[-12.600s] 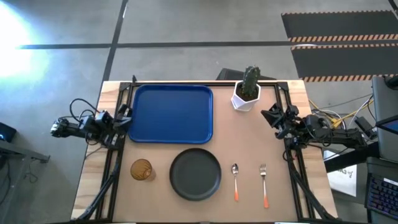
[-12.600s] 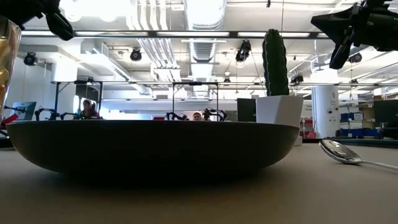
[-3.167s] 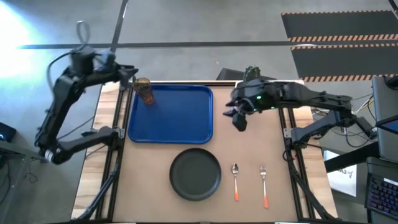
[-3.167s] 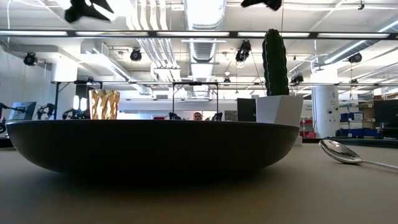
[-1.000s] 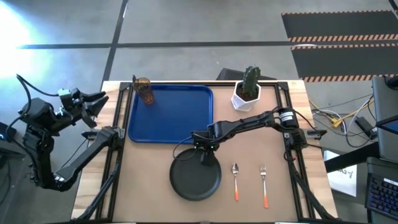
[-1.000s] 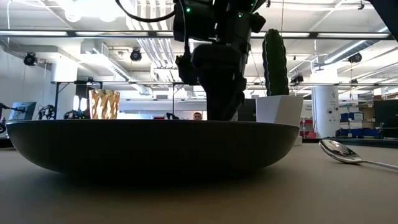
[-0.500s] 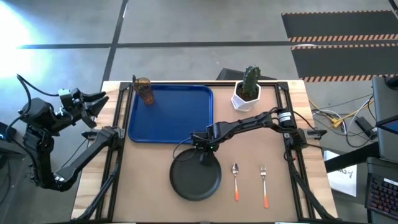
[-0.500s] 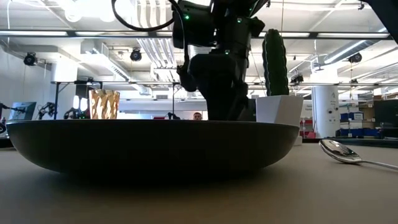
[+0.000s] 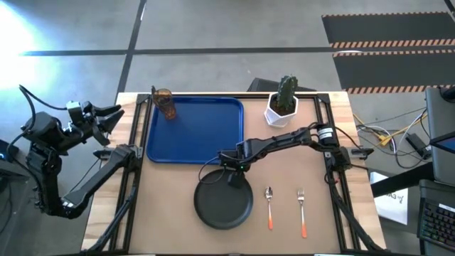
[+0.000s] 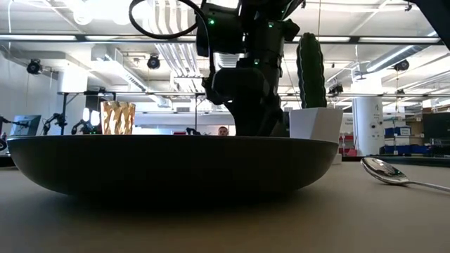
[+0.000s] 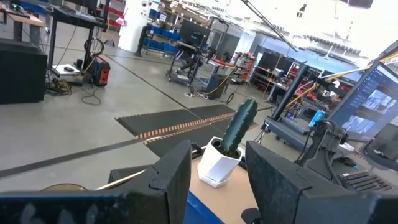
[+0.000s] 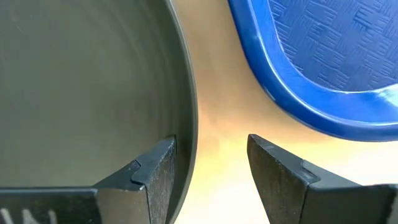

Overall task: Pick and place plate/cup/fork/spoon on tray
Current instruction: Put the black plate on the blue serving tray

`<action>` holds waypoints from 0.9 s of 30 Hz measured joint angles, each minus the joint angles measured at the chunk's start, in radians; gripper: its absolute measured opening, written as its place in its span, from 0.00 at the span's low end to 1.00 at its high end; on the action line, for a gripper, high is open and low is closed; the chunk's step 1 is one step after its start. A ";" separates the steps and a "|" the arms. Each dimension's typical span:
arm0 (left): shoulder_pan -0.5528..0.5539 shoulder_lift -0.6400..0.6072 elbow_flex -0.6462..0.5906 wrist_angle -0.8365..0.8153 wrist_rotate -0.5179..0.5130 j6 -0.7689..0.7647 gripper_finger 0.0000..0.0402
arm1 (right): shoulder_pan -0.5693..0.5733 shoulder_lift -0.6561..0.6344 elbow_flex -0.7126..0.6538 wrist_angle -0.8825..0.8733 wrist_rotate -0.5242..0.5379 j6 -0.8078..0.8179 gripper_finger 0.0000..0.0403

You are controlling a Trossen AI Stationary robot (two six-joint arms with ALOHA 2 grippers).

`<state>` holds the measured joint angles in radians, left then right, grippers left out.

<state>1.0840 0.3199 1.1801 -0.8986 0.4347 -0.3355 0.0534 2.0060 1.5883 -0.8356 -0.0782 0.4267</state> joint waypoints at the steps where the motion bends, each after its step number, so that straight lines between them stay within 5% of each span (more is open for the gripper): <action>1: 0.000 0.000 0.000 0.000 0.000 0.000 0.34 | 0.000 0.000 0.000 0.000 -0.002 0.000 0.46; 17: 0.000 0.000 0.000 0.000 0.000 0.006 0.34 | 0.001 0.006 0.000 0.004 -0.053 0.021 0.45; 27: 0.000 0.000 0.000 0.000 0.000 0.011 0.34 | 0.001 0.008 0.000 0.005 -0.084 0.031 0.05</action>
<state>1.0841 0.3199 1.1801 -0.8987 0.4347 -0.3248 0.0544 2.0136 1.5879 -0.8309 -0.1621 0.4573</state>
